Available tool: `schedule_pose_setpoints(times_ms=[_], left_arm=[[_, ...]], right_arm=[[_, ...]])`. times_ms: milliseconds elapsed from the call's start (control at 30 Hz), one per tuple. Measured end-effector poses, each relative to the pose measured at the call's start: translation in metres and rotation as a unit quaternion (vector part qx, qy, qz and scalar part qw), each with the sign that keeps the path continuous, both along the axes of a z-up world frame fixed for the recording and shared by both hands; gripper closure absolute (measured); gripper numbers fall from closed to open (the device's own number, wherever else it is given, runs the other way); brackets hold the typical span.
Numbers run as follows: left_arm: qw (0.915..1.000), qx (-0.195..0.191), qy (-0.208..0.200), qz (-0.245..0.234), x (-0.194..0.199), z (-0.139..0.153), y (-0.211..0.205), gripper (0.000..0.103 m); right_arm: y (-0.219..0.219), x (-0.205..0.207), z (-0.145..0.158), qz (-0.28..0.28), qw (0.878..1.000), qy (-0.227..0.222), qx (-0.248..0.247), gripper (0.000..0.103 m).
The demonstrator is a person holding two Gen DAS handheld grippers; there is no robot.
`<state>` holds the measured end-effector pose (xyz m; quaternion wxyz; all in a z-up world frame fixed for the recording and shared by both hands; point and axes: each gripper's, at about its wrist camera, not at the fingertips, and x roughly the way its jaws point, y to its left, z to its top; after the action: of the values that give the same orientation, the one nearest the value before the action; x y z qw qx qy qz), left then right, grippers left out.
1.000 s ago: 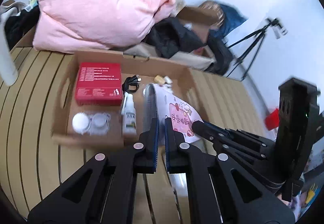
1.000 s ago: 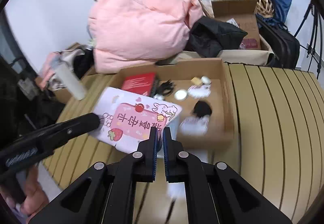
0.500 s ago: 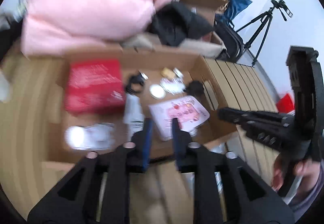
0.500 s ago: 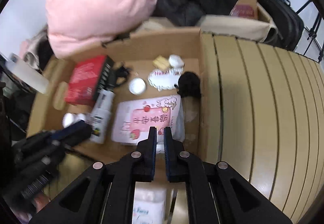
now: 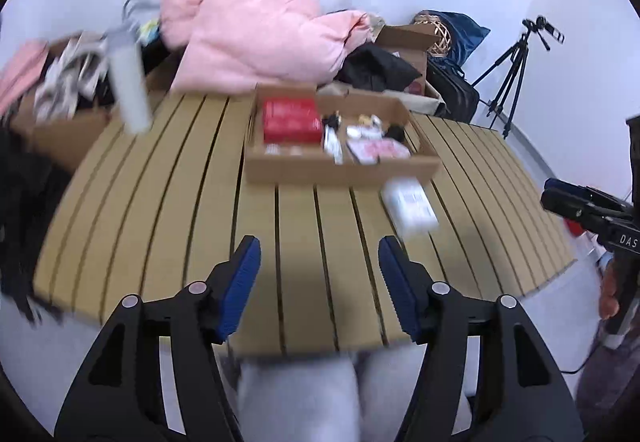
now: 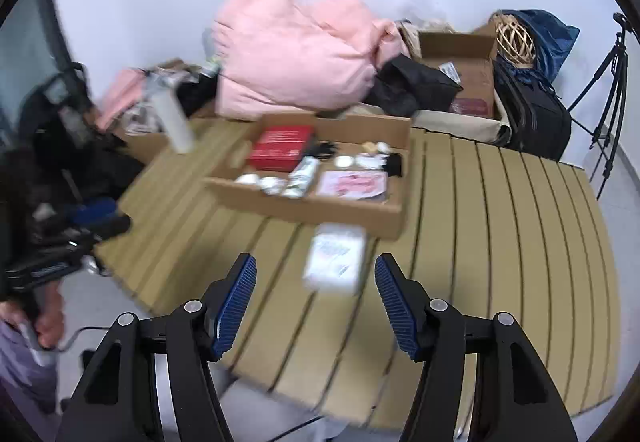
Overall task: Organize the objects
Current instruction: 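Withdraw the right tool and approach the white cotton-bud box, then grasp the white cotton-bud box with the right tool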
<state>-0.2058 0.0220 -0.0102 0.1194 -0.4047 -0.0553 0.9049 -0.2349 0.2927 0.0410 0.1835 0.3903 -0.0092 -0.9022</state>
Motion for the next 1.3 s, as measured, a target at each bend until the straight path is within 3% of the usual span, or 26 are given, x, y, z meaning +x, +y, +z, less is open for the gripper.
schedule_pose_setpoints(times_ms=[167,367,433,533,600,667,900,967,1033,1200,1300], left_arm=[[0.9994,-0.028,0.006,0.018,0.041,0.008,-0.006,0.045],[0.9982,-0.022,0.050,0.023,0.063,0.033,-0.006,0.038],[0.9977,-0.023,0.063,0.008,0.067,0.031,-0.002,0.030],[0.9967,-0.052,0.061,-0.008,0.062,0.013,0.009,0.027],[0.9964,-0.066,0.051,-0.013,0.056,-0.005,0.016,0.027],[0.9974,-0.060,0.035,-0.017,0.049,-0.017,0.020,0.027],[0.9978,-0.052,-0.017,-0.036,-0.014,-0.057,0.033,0.027],[0.9962,-0.063,-0.046,-0.039,-0.036,-0.073,0.041,0.027],[0.9925,-0.084,-0.078,-0.043,-0.059,-0.085,0.052,0.027],[0.9946,-0.067,-0.070,-0.039,-0.084,-0.085,0.054,0.026],[0.9944,-0.059,-0.084,-0.025,-0.102,-0.094,0.052,0.026]], right_arm=[[0.008,0.059,-0.002,-0.045,0.998,0.028,-0.023,0.034],[-0.002,0.097,-0.011,-0.043,0.998,0.033,-0.026,0.034],[-0.005,0.105,-0.010,-0.045,0.998,0.038,-0.018,0.034],[-0.010,0.110,-0.016,-0.030,0.998,0.041,-0.031,0.033],[-0.018,0.100,-0.034,-0.012,0.999,0.014,-0.036,0.031],[-0.031,0.078,-0.064,-0.020,0.999,-0.025,-0.002,0.031],[-0.045,0.003,-0.122,-0.060,0.994,-0.068,0.064,0.031],[-0.044,-0.024,-0.137,-0.077,0.992,-0.083,0.063,0.031],[-0.044,-0.044,-0.143,-0.088,0.991,-0.089,0.049,0.031],[-0.051,-0.092,-0.165,-0.101,0.989,-0.090,0.065,0.036],[-0.064,-0.093,-0.168,-0.041,0.995,-0.072,0.063,0.036]])
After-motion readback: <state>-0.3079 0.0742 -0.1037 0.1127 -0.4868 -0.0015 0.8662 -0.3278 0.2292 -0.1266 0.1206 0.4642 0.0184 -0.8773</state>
